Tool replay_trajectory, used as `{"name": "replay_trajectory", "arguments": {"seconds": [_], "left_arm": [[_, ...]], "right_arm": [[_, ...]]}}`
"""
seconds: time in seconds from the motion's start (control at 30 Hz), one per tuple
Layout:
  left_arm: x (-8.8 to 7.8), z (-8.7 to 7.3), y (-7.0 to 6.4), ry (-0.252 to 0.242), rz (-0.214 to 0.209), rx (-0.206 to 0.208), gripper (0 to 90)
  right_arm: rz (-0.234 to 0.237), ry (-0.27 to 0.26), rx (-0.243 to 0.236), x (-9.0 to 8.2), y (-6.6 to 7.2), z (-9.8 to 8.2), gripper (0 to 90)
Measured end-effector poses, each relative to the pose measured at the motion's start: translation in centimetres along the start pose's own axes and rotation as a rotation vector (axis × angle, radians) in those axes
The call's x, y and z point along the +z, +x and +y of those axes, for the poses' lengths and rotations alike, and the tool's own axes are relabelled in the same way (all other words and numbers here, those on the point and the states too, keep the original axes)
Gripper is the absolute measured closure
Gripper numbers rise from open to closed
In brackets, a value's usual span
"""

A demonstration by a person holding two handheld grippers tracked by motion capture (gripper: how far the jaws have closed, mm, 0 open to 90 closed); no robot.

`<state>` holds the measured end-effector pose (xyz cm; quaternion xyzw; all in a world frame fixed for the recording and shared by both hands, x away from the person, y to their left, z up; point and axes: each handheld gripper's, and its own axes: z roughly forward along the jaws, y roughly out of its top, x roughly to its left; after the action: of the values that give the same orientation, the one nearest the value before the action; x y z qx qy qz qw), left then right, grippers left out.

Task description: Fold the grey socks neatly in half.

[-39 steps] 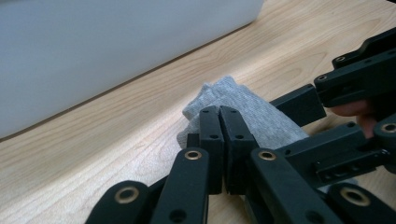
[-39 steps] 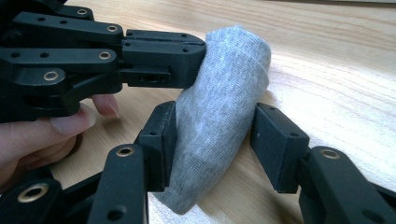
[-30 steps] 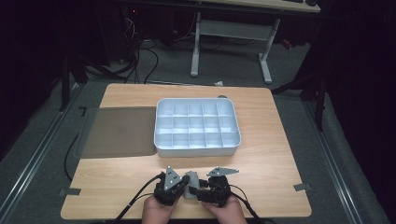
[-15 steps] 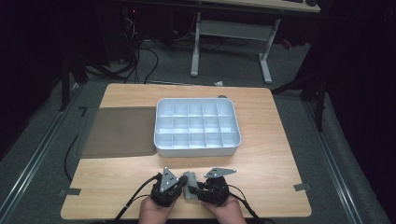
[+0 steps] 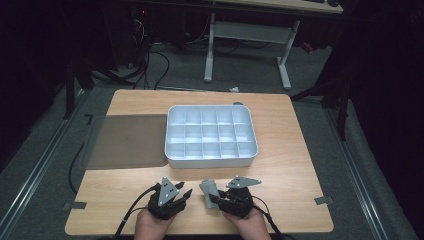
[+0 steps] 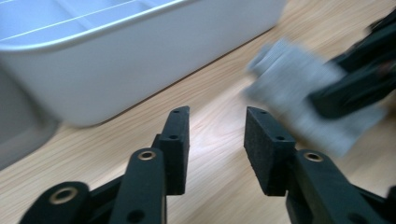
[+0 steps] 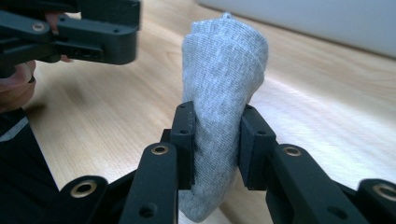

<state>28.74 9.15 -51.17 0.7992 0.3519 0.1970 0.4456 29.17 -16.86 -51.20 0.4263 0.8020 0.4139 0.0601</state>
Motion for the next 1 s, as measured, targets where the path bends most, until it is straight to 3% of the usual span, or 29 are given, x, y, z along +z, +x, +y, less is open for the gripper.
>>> {"name": "replay_trajectory", "arguments": {"seconds": [0.23,0.37,0.77,1.0], "left_arm": [[-0.7,-1.5,1.5,-0.009,0.034,-0.054,56.0],[-0.8,-1.6,2.0,-0.017,0.026,-0.087,54.1],[-1.1,-1.6,2.6,-0.019,0.022,-0.092,49.0],[-2.0,-1.8,3.9,-0.031,0.030,-0.118,47.4]], "right_arm": [[-0.085,0.044,-0.041,-1.5,-1.0,0.1,71.6],[-0.133,0.073,-0.057,-2.3,-1.5,-0.1,71.7],[-0.211,0.157,-0.088,-4.4,-3.1,0.3,71.2],[-0.253,0.201,-0.100,-4.8,-3.7,0.4,71.2]]}}
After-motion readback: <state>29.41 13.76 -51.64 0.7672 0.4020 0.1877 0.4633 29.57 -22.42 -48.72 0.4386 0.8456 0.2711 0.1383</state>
